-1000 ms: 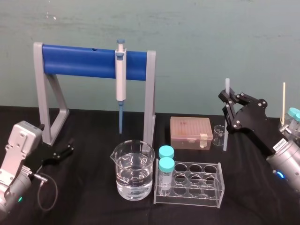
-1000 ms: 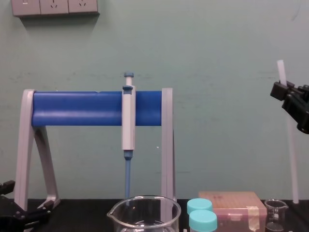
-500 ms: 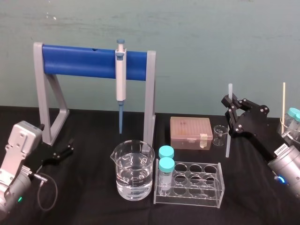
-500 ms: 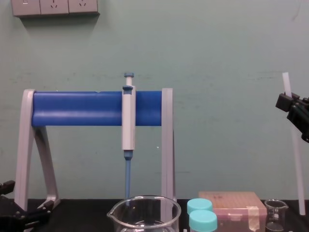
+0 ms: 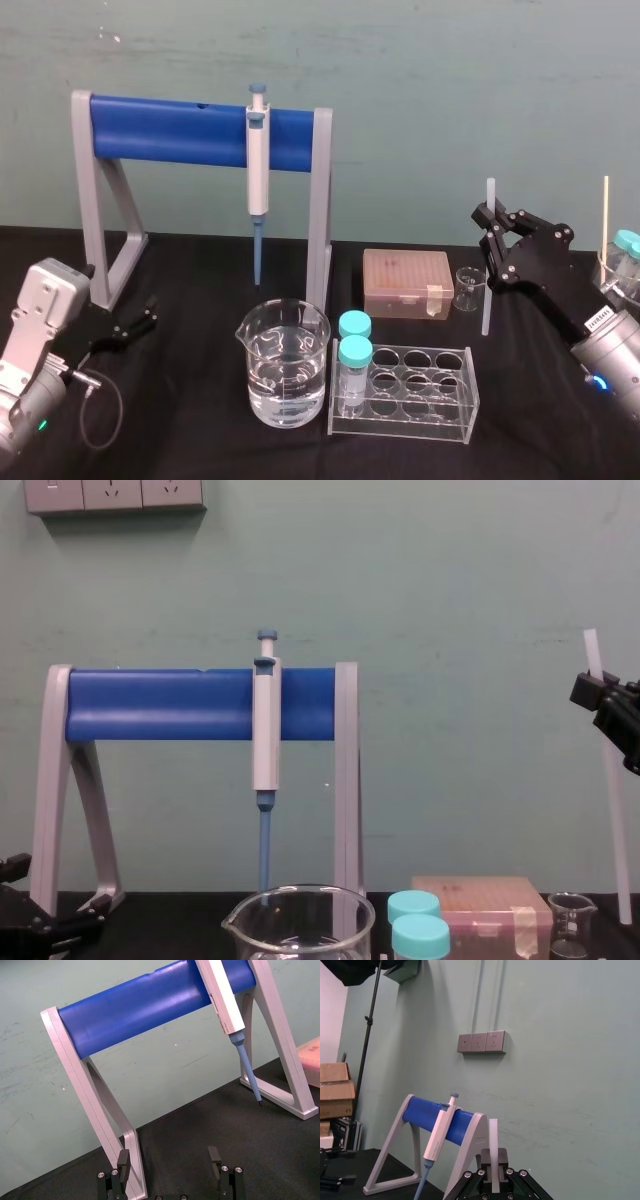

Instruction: Pick up the stirring rod with one hand, then place it down.

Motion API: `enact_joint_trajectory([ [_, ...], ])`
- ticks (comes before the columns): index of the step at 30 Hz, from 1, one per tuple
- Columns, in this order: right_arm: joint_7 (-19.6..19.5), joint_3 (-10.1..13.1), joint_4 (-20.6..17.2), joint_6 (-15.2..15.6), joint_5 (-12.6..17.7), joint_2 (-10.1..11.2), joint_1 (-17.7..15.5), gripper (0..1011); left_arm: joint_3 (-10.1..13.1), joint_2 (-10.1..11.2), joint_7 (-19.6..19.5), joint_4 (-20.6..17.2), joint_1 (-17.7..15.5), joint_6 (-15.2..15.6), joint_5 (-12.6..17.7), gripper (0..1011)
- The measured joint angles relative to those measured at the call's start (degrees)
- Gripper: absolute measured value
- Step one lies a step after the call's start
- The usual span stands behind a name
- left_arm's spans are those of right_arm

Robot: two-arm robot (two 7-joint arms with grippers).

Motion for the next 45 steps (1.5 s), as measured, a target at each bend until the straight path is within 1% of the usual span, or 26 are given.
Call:
enact_joint_trajectory([
  [45, 0.01, -0.08, 0.04, -0.07, 0.07, 0.06, 0.07, 72, 0.00, 0.00, 0.00, 0.00, 0.00, 0.00, 0.00, 1000],
])
